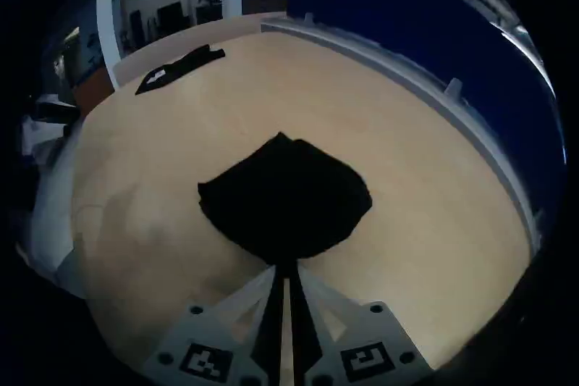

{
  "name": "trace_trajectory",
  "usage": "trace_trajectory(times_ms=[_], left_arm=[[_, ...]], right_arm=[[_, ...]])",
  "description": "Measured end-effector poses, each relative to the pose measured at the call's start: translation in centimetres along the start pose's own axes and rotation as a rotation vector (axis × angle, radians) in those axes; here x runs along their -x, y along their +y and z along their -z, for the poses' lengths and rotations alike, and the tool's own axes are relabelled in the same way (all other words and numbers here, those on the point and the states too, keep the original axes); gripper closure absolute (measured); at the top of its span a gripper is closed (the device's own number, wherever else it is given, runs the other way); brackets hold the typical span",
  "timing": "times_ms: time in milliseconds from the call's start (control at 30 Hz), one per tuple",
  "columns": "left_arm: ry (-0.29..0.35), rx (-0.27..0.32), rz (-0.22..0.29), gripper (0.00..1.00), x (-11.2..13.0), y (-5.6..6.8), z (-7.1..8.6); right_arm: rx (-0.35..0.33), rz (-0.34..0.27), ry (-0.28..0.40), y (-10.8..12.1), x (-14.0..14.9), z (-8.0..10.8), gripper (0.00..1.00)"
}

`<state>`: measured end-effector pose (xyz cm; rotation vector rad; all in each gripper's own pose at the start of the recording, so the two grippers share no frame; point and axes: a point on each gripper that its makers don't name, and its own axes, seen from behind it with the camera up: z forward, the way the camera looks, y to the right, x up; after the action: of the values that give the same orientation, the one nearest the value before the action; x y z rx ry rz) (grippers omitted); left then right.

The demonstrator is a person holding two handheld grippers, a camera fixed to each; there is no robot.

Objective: Fold towel

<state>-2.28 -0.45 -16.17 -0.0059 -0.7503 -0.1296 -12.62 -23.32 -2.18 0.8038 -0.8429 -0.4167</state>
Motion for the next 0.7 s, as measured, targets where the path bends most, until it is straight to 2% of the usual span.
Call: trace_trajectory(times_ms=[367, 567, 700], left_arm=[[0.035, 0.035, -0.038, 0.15, -2.7, 1.9, -0.5], [0.055, 0.06, -0.053, 0.15, -4.2, 3.1, -0.7], [0.061, 0.074, -0.056, 0.15, -4.9, 3.9, -0.8]], right_arm=[[0.069, 0.037, 0.159, 3.6, -9.4, 6.5, 0.95], [0.105, 0.039, 0.211, 5.9, -12.3, 10.5, 0.95], [0.138, 0.036, 0.224, 7.7, -12.7, 12.4, 0.95]])
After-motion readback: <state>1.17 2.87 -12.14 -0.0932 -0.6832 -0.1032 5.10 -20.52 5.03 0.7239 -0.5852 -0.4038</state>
